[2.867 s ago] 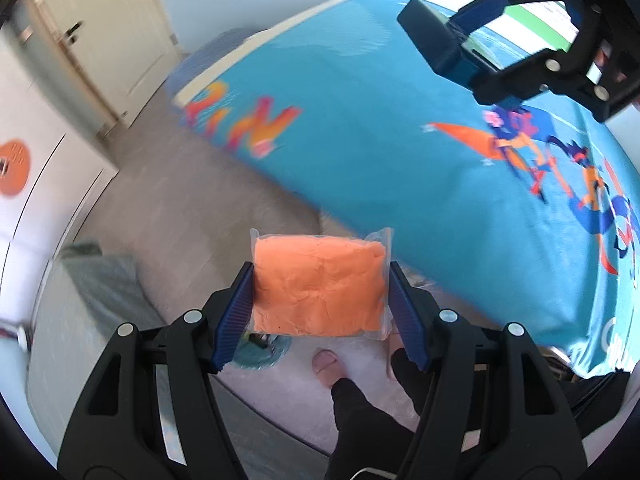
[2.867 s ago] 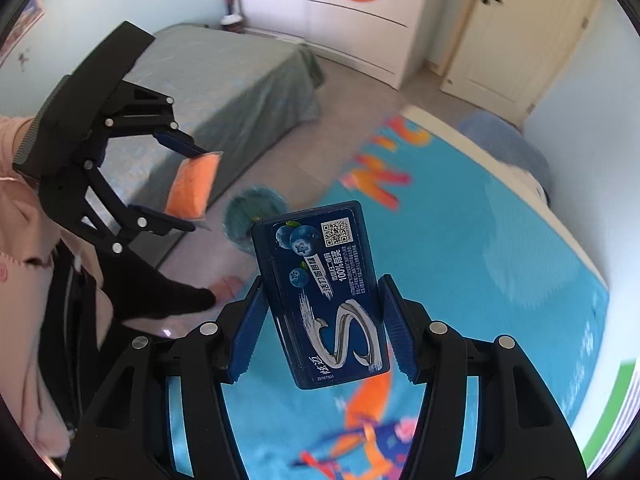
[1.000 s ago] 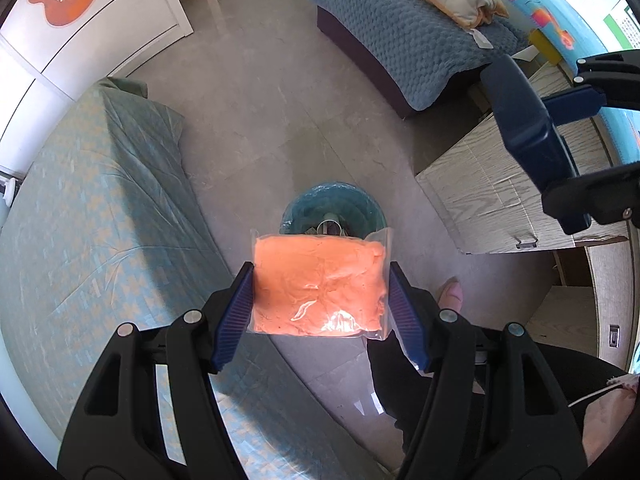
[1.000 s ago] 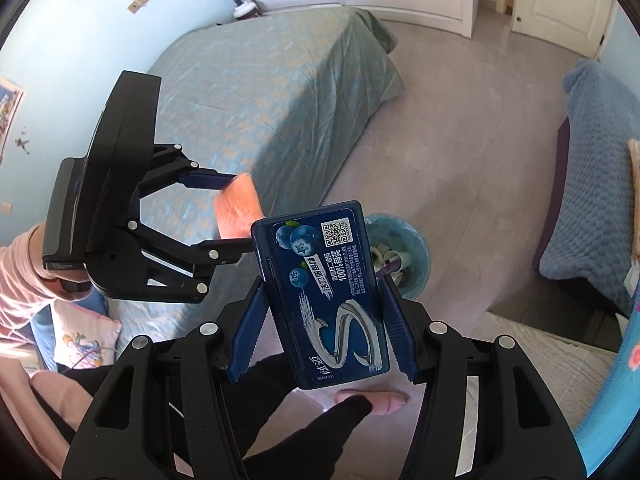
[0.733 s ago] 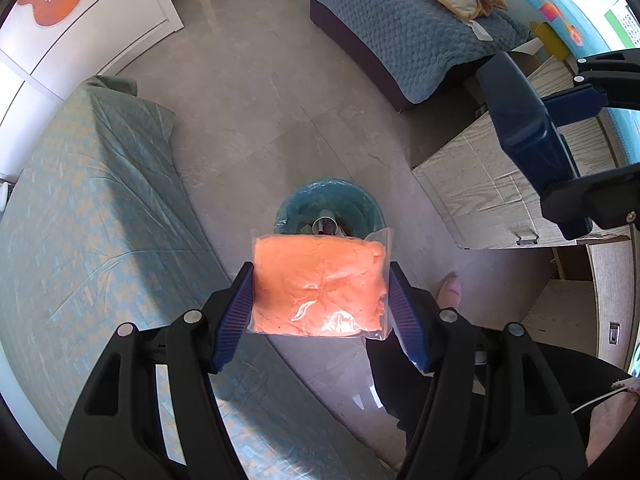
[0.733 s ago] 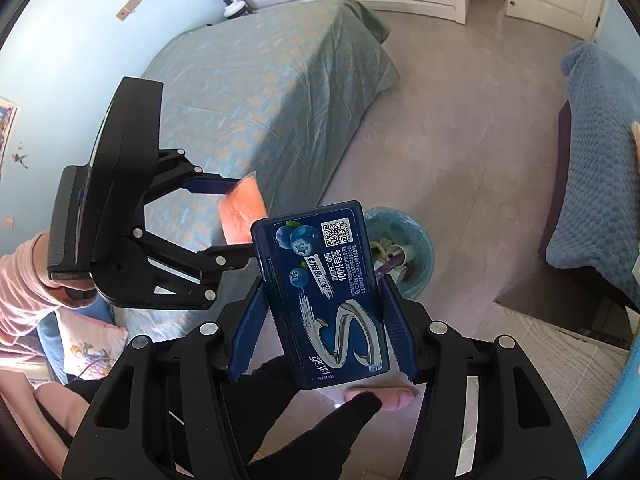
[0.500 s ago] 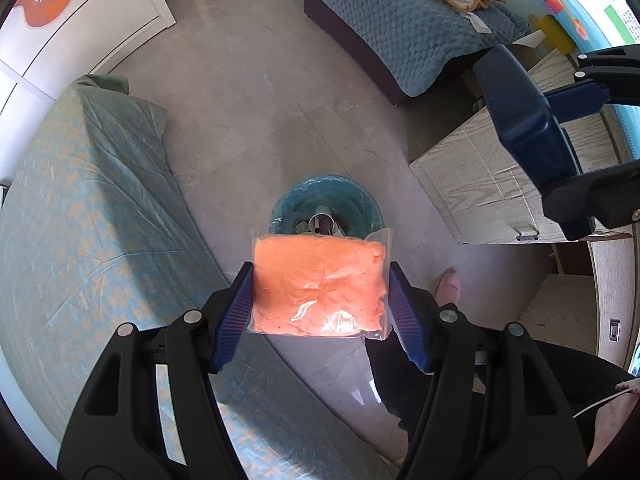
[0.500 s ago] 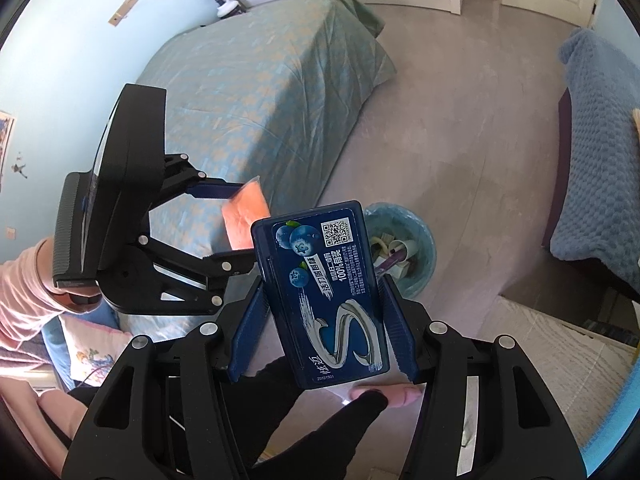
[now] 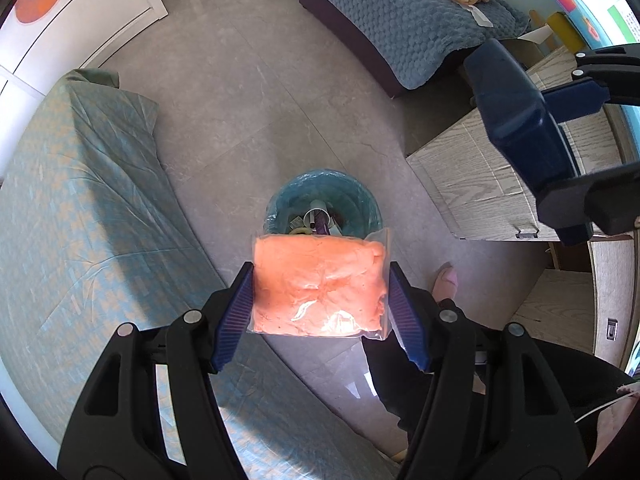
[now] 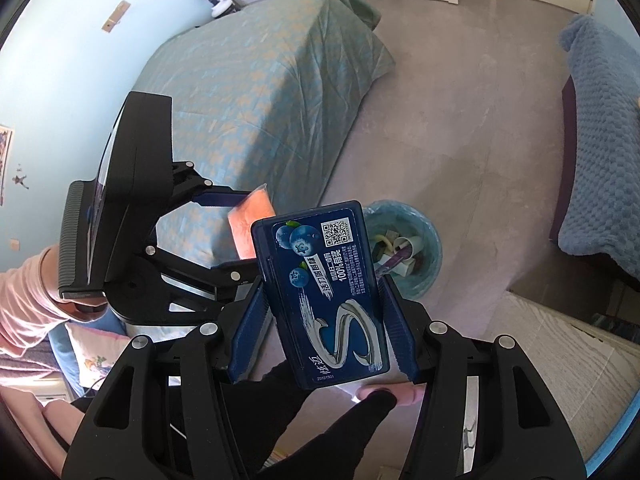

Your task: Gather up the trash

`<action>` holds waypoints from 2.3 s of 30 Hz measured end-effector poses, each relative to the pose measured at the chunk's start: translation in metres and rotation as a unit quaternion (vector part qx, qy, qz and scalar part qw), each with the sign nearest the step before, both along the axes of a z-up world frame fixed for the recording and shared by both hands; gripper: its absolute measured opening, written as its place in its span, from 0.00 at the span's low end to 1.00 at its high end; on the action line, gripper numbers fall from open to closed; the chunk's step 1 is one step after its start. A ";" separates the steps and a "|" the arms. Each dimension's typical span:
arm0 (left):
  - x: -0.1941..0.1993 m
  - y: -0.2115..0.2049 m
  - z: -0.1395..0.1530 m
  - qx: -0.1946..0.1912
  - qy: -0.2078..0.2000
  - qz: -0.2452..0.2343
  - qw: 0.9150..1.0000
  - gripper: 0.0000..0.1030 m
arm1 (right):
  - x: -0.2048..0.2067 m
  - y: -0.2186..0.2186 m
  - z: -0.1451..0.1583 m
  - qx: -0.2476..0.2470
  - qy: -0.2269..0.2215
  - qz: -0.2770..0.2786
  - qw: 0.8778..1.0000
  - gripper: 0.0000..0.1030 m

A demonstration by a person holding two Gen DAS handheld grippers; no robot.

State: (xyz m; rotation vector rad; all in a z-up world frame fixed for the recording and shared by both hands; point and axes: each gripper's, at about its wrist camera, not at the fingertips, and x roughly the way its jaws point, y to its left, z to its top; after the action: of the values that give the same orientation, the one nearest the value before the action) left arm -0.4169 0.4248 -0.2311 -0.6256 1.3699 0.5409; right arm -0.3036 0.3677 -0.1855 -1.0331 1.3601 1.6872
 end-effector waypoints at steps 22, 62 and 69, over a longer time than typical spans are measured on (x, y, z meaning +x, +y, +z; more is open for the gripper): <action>0.004 0.001 -0.002 0.003 0.006 -0.012 1.000 0.70 | 0.003 0.006 -0.001 0.003 0.015 -0.012 1.000 0.73; 0.013 -0.016 0.037 0.016 -0.003 0.002 1.000 0.93 | 0.044 -0.055 0.067 0.077 0.012 -0.081 0.994 0.77; 0.030 -0.036 0.079 0.052 -0.013 -0.002 0.999 0.93 | 0.065 -0.092 0.106 0.120 0.002 -0.109 0.987 0.83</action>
State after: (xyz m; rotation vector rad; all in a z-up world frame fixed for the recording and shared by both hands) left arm -0.3871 0.3885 -0.1518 -0.5422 1.3100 0.5950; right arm -0.2384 0.2761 -0.0798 -0.7173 1.1890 1.6400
